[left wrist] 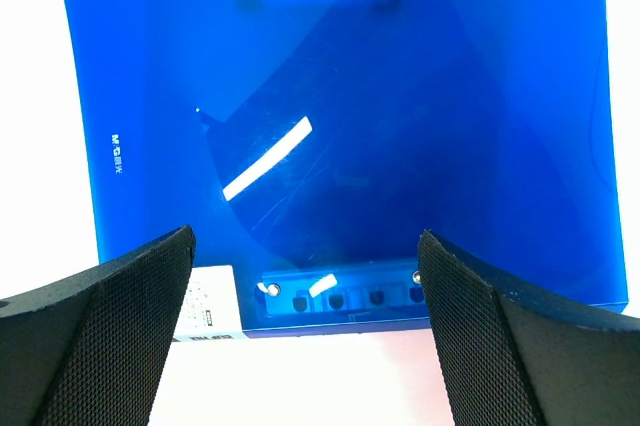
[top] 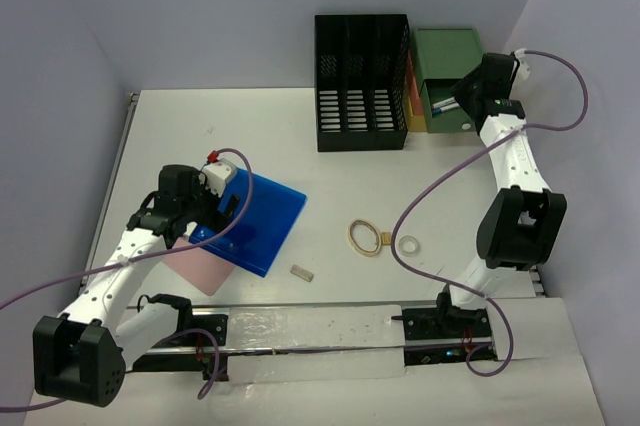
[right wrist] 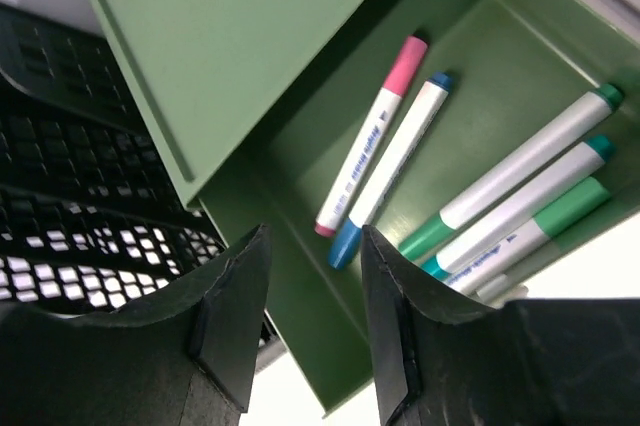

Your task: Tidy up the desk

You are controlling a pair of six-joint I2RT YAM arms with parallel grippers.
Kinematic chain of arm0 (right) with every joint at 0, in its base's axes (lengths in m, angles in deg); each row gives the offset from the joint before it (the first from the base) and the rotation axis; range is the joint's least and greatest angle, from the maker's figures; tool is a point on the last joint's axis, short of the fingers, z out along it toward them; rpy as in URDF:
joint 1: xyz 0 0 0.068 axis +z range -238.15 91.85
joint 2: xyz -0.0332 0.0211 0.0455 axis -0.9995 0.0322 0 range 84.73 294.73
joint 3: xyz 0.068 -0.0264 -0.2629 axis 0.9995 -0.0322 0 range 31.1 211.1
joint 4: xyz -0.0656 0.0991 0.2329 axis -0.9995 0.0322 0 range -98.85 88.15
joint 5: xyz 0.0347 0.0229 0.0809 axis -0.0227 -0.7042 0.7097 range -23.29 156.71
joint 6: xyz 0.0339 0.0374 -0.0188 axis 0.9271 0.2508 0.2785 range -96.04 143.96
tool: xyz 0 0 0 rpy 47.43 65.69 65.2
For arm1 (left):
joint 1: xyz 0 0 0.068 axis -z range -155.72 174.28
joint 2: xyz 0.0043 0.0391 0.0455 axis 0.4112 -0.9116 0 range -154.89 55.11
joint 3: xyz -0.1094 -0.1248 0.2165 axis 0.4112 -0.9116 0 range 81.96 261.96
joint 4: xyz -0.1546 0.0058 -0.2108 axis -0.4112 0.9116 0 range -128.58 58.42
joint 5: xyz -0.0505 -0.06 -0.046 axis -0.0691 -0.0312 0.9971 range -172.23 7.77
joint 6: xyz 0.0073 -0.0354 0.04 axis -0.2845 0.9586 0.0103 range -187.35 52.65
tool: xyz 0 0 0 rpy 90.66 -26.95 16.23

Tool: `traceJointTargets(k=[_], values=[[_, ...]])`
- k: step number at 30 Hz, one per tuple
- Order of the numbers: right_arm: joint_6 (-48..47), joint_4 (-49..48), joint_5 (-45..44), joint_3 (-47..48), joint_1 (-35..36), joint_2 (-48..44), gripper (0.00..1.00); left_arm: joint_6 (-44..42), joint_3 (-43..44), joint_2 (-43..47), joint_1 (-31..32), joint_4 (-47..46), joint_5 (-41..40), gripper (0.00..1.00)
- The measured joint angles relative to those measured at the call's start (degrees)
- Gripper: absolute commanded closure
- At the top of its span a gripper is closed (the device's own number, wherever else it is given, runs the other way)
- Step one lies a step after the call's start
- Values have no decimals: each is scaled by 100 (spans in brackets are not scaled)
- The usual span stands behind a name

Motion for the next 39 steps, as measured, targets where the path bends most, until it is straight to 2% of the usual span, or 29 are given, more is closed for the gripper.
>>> traceJointTargets(k=[5,14,18,24,28,39], values=[[-291,62,181,-227,2,-343,54,0,0,58,0,-1,-2,1],[-357,-173,569,-1889,-106,-1868,59,17,0,70,0,-4,-26,1],[-392,-331,803,-2197,-337,-2104,63,17,0,70,0,-4,-28,1],[-273,-765,1210,-2693,-795,-2075,68,17,0,56,0,-4,-44,1],[-153,-1075,1445,-2817,-968,-1684,71,17,0,17,0,-4,-52,1],[30,-1663,1965,-2119,-973,-284,75,20,0,-268,0,-4,-152,1]])
